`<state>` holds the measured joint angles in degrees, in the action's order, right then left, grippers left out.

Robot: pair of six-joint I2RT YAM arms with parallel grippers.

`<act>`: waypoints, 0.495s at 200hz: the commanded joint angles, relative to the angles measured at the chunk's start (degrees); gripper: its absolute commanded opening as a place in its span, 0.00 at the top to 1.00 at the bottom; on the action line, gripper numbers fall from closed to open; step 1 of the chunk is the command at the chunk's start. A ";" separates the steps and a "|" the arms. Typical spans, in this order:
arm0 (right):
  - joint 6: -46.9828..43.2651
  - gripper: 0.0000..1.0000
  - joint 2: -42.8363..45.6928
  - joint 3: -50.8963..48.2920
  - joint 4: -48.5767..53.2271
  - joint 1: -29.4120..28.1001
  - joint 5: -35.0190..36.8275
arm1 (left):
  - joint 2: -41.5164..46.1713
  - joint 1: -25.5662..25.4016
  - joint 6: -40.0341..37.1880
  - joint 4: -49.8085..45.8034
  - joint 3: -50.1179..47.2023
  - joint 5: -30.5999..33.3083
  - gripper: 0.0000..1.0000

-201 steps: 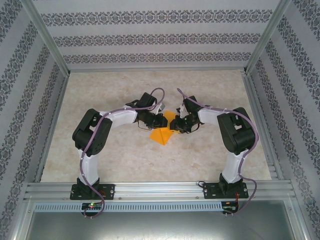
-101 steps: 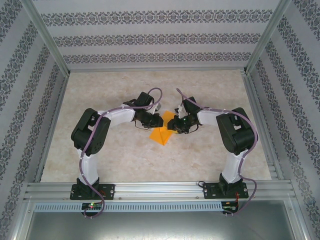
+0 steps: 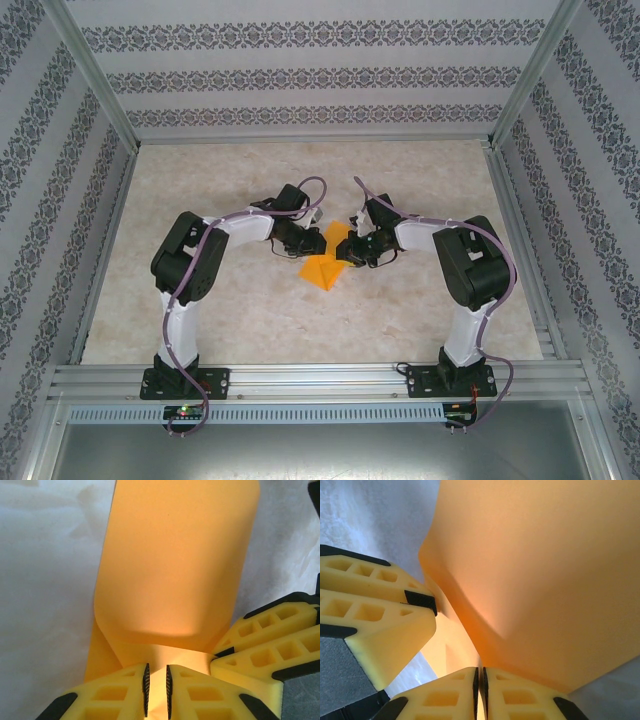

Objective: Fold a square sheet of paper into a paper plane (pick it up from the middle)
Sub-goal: Fold the triangle a second time at the center of the table.

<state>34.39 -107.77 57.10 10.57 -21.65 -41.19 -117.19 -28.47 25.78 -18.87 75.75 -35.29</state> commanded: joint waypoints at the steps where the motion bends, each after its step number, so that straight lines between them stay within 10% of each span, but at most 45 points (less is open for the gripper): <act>1: -1.18 0.87 0.65 1.29 1.67 -0.48 1.32 | -1.62 0.61 -2.48 -2.63 1.85 0.97 0.80; 99: -5.97 0.91 -1.95 5.57 8.67 -0.47 5.96 | -3.90 0.61 -4.69 -4.15 2.30 0.64 0.80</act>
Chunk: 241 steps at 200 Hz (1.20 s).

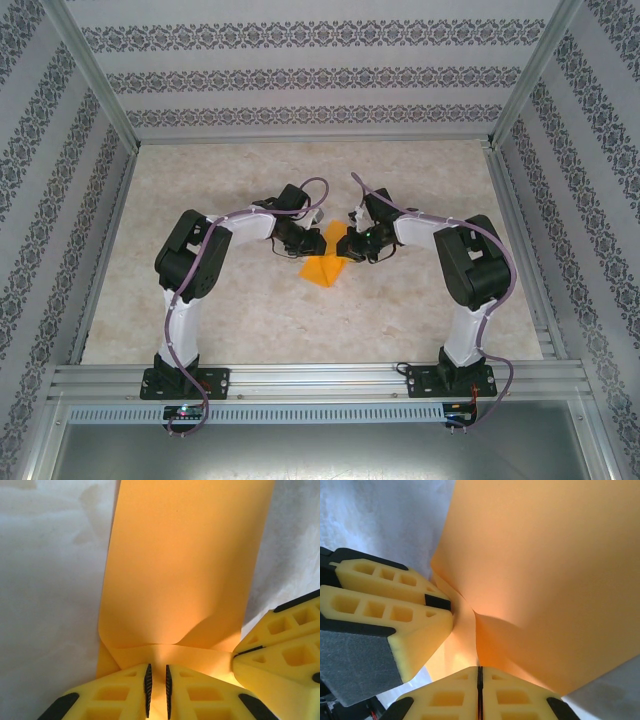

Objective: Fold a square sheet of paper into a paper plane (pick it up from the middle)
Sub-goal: Fold the triangle a second time at the center of the table.

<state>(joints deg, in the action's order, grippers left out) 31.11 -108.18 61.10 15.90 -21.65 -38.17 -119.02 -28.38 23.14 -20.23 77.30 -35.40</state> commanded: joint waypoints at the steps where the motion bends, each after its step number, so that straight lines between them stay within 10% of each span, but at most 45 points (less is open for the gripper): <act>1: -2.75 0.91 -1.56 1.61 3.39 -0.49 2.98 | -2.08 0.52 -2.04 -2.84 0.75 0.76 0.80; 241: -6.51 0.90 0.53 2.05 5.15 -1.53 10.42 | -3.28 0.52 -2.98 -3.24 -0.22 1.66 0.80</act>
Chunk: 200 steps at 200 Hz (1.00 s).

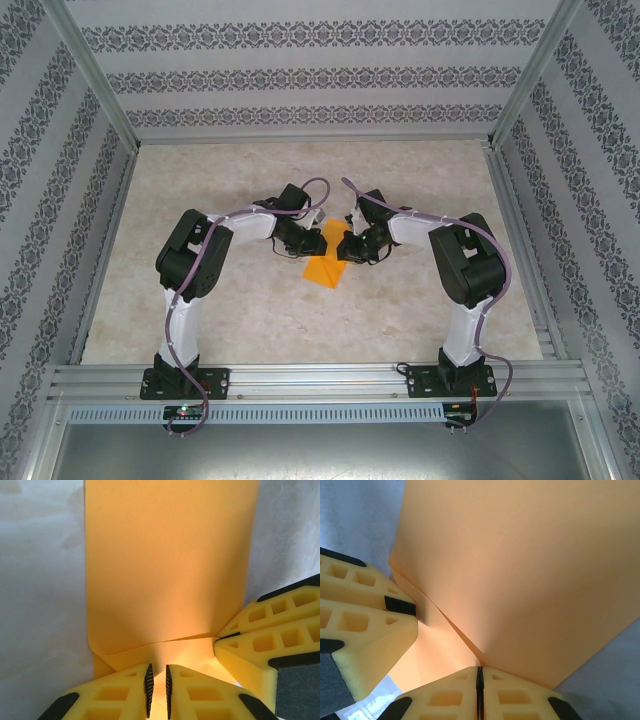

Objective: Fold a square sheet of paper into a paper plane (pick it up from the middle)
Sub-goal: Fold the triangle a second time at the center of the table.

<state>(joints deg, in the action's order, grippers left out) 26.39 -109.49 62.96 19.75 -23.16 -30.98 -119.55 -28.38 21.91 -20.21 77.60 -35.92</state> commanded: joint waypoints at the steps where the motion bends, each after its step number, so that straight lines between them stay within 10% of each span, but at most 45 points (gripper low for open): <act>1: -1.78 0.90 1.84 0.17 1.19 -0.03 3.22 | -2.82 0.52 -1.72 -3.26 -0.52 2.18 0.80; 200: -3.68 0.90 -0.57 2.66 3.11 -0.14 6.12 | -3.74 0.52 -1.77 -3.30 0.09 1.64 0.80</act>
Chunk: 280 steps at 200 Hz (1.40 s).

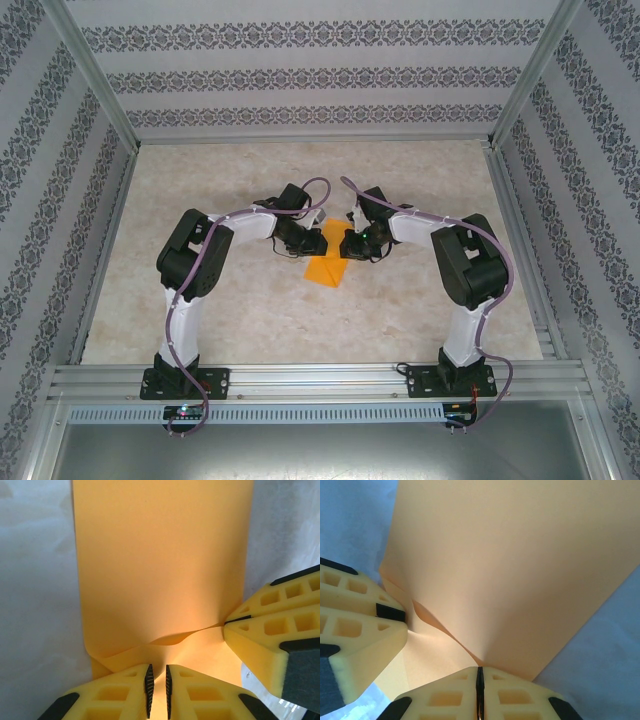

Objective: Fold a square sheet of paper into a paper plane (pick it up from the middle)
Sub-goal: Fold the triangle a second time at the center of the table.

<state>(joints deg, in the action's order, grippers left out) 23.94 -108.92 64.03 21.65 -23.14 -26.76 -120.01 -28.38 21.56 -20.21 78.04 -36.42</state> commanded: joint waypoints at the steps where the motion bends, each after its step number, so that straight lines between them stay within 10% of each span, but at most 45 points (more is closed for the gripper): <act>1: -1.21 0.90 -1.13 1.65 1.20 -0.16 1.89 | -3.25 0.52 -1.43 -3.33 -0.34 2.14 0.80; 280: -3.40 0.92 -4.39 1.15 5.26 -0.90 7.35 | 5.43 0.43 1.86 -3.17 0.96 1.35 0.73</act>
<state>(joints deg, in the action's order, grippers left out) 22.04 -110.41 66.59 24.08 -23.53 -24.56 -118.10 -28.38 22.06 -22.26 78.26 -35.57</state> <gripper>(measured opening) 0.085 0.267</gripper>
